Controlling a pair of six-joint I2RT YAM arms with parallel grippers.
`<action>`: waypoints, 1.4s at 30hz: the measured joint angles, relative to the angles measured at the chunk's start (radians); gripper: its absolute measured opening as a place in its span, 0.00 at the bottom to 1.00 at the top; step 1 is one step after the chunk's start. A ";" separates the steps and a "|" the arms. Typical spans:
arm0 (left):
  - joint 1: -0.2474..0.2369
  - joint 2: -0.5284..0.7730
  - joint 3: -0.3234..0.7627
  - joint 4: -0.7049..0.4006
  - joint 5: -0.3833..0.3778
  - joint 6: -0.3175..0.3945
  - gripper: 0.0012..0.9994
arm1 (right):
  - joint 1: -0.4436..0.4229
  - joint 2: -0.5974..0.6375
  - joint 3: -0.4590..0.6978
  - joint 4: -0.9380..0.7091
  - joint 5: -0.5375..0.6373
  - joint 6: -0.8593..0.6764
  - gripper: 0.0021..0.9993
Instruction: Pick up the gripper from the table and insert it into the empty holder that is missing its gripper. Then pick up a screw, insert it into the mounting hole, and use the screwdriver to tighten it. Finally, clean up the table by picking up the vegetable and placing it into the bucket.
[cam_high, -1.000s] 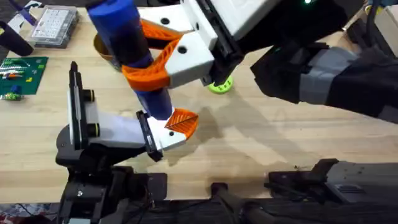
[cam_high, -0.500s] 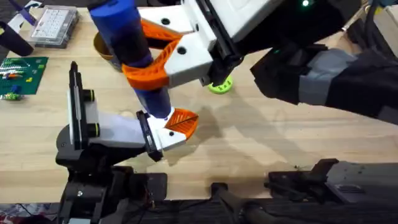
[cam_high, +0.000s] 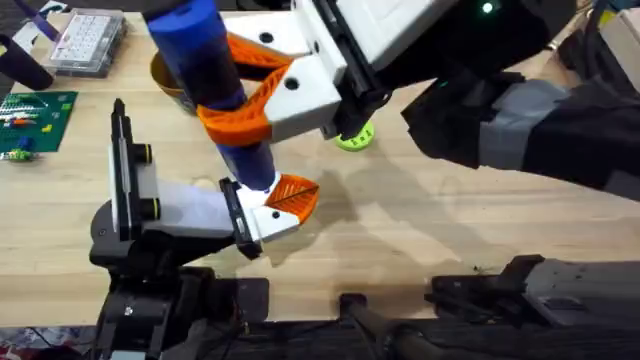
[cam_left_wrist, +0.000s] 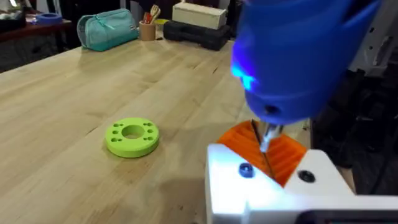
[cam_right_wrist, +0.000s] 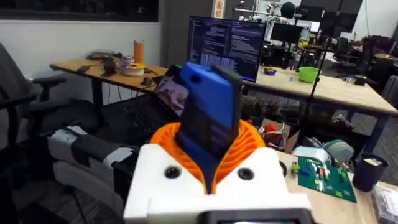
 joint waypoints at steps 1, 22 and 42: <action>0.000 0.000 0.000 0.000 0.000 0.000 0.00 | 0.000 0.000 0.000 -0.001 0.000 -0.001 0.03; 0.000 0.000 0.000 0.000 0.000 0.000 0.00 | 0.000 0.035 0.000 -0.001 0.000 -0.011 0.03; 0.000 0.000 0.000 0.000 0.000 0.000 0.00 | 0.000 0.035 0.000 -0.001 0.000 -0.015 0.03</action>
